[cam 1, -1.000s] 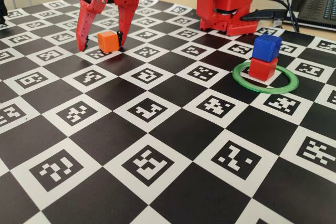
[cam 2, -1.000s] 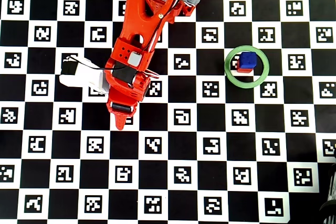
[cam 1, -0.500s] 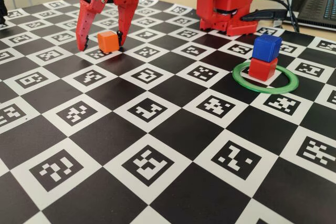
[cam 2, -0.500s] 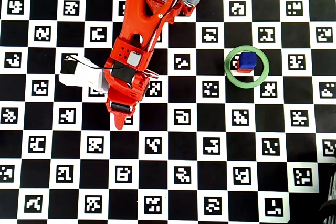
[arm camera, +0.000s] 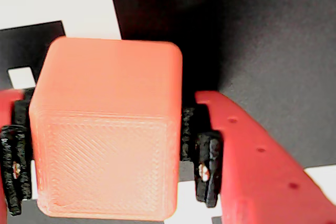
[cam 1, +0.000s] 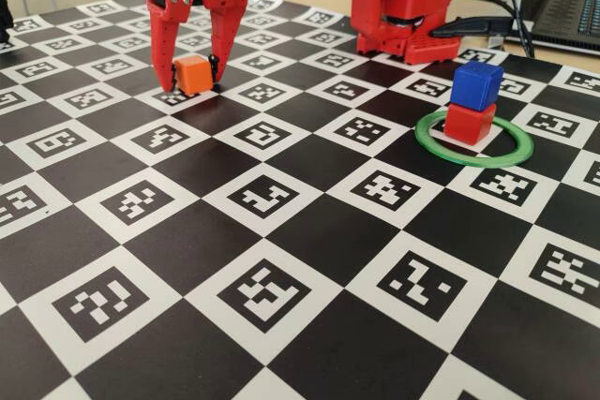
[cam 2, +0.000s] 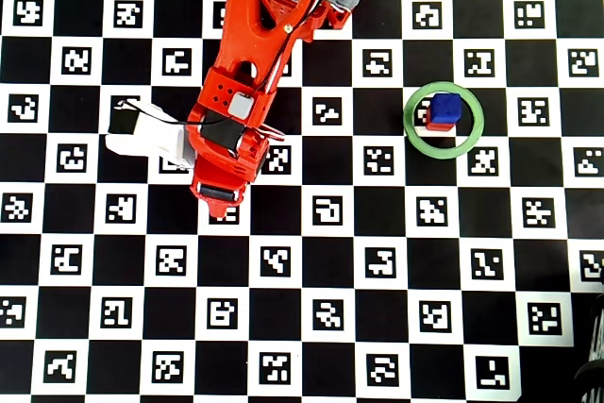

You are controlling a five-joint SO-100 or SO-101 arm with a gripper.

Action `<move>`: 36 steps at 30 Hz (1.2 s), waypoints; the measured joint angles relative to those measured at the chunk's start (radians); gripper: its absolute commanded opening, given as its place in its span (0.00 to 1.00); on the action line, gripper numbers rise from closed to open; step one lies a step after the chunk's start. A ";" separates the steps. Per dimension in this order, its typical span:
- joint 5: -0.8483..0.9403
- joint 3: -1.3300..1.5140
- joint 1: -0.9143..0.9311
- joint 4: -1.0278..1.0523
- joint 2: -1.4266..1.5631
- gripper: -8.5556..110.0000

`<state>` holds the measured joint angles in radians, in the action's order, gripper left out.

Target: Grab the red cube then put it in the green circle then put the blue cube on top and finally the orange cube on top

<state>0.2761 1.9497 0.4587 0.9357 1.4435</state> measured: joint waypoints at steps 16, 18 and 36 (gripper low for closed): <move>-0.060 -0.110 -0.006 0.133 -0.009 0.13; -0.084 -0.138 -0.020 0.172 -0.009 0.13; -0.314 -0.443 -0.262 0.660 0.179 0.13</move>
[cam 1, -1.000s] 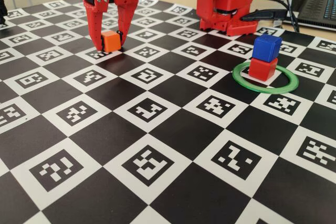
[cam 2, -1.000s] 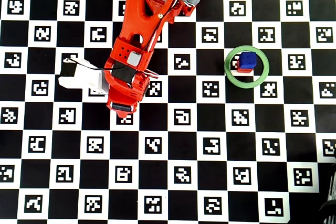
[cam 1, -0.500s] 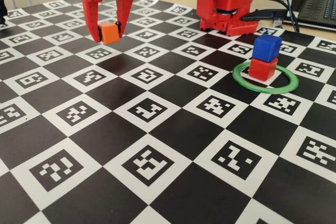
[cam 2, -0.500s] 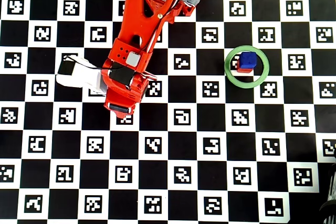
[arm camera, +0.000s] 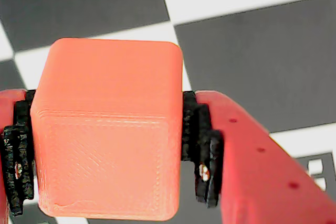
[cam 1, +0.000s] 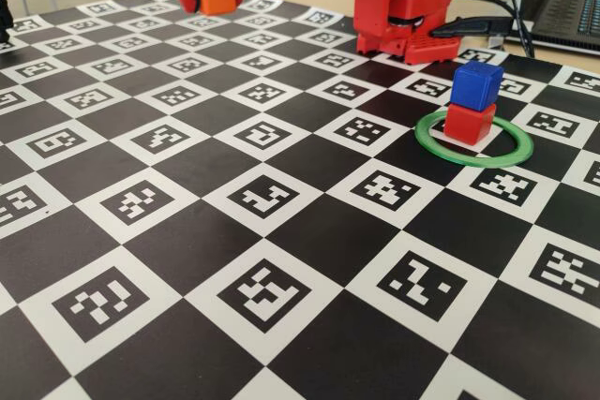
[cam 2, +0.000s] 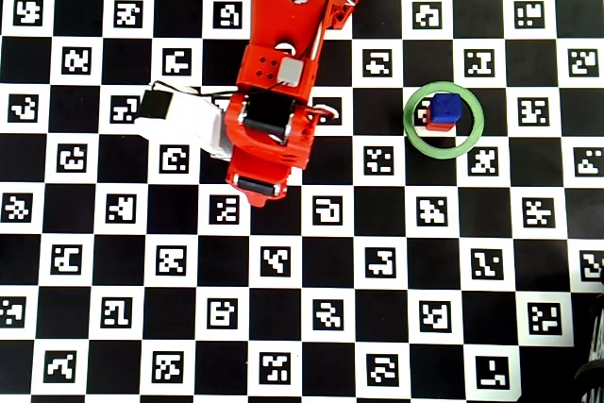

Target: Grab the red cube then put it in the green circle then put the blue cube on top and finally the orange cube on top

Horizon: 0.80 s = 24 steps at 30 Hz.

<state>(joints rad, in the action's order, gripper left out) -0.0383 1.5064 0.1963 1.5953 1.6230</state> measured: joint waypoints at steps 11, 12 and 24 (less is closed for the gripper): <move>-0.140 -0.137 -0.229 0.126 0.000 0.13; -0.155 -0.137 -0.250 0.126 0.000 0.13; -0.385 -0.137 -0.541 0.129 0.028 0.13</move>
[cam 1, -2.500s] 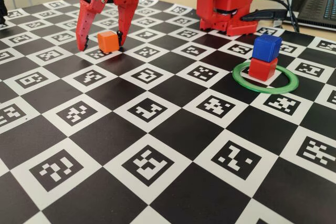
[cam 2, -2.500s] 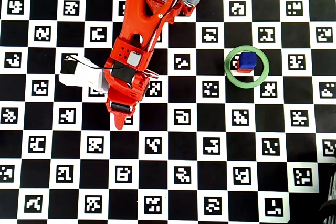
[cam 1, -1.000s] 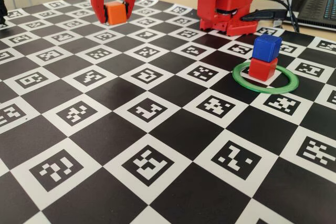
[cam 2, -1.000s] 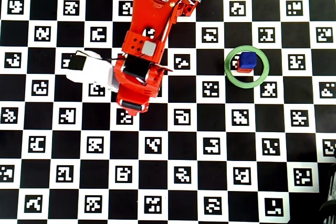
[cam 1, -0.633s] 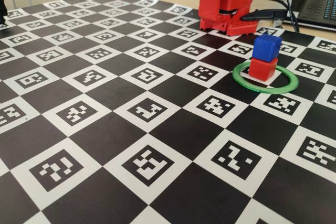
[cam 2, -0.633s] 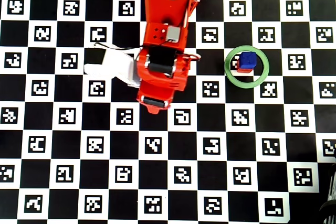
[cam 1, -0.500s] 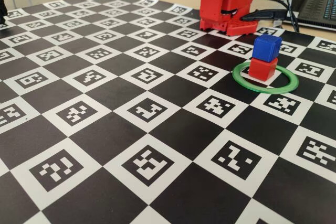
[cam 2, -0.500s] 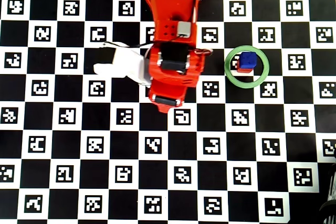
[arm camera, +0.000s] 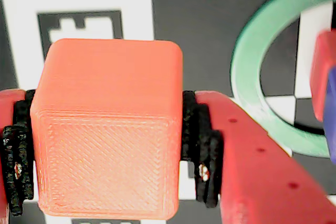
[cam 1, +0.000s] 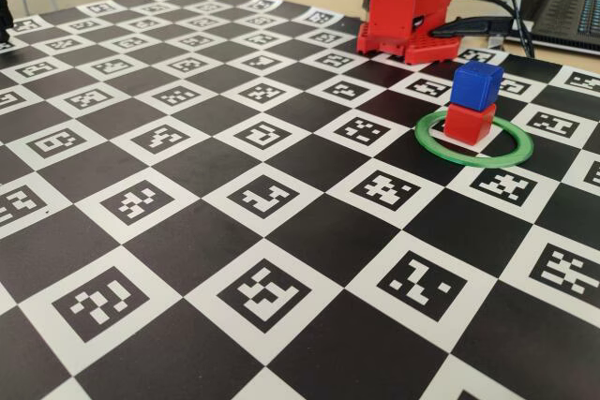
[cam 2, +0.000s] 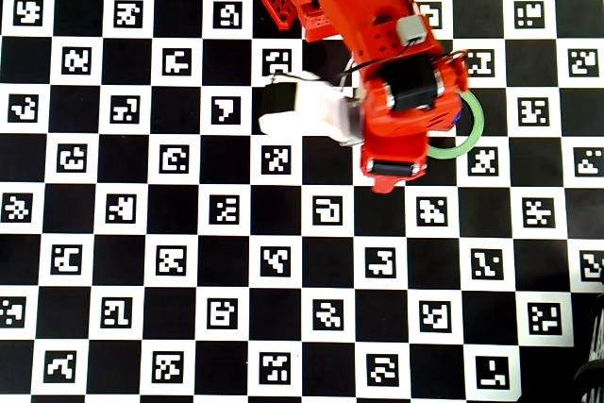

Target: Grab the red cube then put it in the green circle then put the blue cube on top and finally the orange cube on top

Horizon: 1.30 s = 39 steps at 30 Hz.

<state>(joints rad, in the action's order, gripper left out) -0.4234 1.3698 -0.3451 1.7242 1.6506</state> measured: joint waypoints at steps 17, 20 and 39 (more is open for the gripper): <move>-0.164 0.051 -0.169 0.012 0.107 0.13; -0.178 0.086 -0.207 0.012 0.137 0.13; -0.262 0.370 -0.351 -0.078 0.212 0.13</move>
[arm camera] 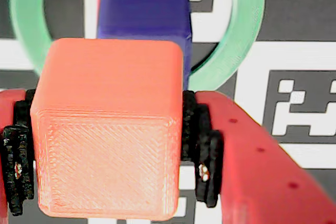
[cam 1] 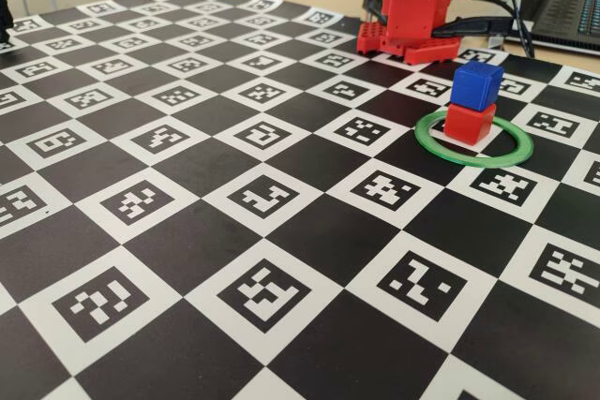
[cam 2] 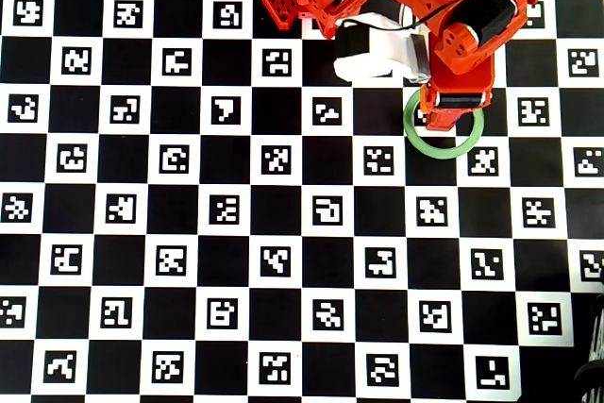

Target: Grab the red cube then put it in the green circle then put the blue cube on top and finally the orange cube on top

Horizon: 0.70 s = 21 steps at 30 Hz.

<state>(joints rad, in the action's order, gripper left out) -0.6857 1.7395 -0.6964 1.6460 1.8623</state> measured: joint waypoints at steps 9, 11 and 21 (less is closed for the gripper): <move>-0.098 0.021 -0.037 -0.089 0.000 0.13; -0.121 0.021 -0.043 -0.110 0.000 0.13; -0.173 0.021 -0.095 -0.172 0.000 0.13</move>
<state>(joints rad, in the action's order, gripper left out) -0.8590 1.7610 -0.7915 1.4742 1.8623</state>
